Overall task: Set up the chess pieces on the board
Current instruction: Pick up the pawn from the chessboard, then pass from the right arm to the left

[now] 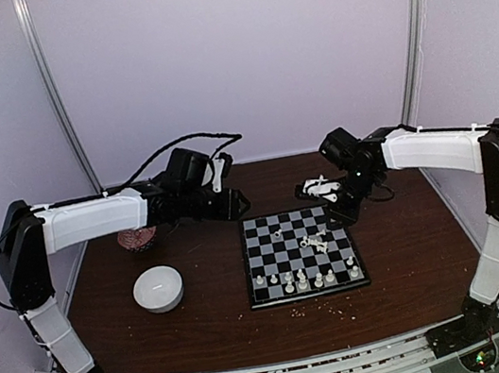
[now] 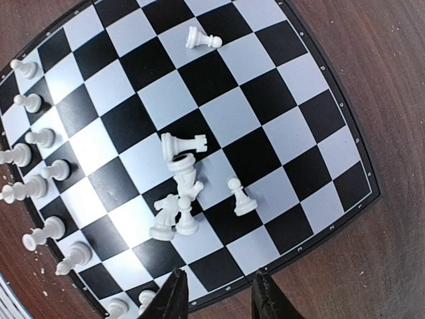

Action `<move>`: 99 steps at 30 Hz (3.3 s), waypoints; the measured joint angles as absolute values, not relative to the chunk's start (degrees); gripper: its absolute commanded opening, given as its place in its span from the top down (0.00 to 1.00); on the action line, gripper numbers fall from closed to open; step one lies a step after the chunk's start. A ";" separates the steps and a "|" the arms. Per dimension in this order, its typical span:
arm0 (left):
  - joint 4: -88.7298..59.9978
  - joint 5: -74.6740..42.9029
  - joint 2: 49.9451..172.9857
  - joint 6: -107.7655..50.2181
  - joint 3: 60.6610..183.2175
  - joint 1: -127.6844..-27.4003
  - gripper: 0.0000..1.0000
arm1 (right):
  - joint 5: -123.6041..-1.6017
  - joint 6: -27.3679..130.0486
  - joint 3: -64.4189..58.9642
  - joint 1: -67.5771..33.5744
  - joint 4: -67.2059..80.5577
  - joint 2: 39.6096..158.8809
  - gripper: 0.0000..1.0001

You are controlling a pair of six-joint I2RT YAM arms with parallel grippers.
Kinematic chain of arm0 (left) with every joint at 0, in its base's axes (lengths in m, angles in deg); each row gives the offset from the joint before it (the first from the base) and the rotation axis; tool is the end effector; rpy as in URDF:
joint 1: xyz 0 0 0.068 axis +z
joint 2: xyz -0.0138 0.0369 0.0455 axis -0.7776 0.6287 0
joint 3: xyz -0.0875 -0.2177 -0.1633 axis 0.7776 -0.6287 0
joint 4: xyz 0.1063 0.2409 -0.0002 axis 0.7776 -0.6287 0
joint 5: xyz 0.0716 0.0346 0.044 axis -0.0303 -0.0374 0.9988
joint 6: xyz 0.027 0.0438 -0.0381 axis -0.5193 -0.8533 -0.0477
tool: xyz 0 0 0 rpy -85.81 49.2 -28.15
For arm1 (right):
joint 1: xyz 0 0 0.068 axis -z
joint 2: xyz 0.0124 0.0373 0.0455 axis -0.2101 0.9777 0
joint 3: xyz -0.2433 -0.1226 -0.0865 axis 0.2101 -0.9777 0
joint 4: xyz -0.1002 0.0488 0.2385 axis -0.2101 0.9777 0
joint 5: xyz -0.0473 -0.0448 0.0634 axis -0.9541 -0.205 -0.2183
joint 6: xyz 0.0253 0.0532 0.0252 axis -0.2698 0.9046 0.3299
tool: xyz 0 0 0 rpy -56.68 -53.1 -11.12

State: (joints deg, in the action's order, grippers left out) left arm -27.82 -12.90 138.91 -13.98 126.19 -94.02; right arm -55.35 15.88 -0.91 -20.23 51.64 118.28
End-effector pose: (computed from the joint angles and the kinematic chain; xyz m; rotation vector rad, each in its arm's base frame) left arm 0.3093 -0.2945 0.2523 0.3895 2.3049 -0.7402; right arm 0.3014 0.2061 0.2336 -1.4537 2.3316 0.3760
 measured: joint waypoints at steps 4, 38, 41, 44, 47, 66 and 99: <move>-28.15 -13.06 138.93 -14.14 126.30 -94.02 0.54 | -56.38 15.34 0.95 -20.21 50.81 122.72 0.63; -28.57 -13.03 138.93 -14.11 126.28 -94.40 0.54 | -56.79 5.78 9.67 -19.86 54.75 135.77 0.69; -28.57 -13.03 138.93 -14.11 126.28 -94.40 0.54 | -56.77 5.70 9.75 -19.86 54.90 135.83 0.72; -28.57 -13.03 139.04 -14.11 126.28 -94.40 0.54 | -56.66 5.72 9.93 -19.86 55.23 135.98 0.75; -28.59 -13.03 139.32 -14.11 126.28 -94.40 0.54 | -56.53 5.76 10.26 -19.86 55.58 136.16 0.79; -22.60 -33.54 139.34 -23.21 126.28 -94.40 0.60 | -43.02 10.33 7.26 -16.28 55.93 121.71 0.83; -7.98 -62.78 150.19 -18.11 136.77 -98.48 0.68 | -21.23 17.32 1.82 -17.74 53.22 108.18 0.81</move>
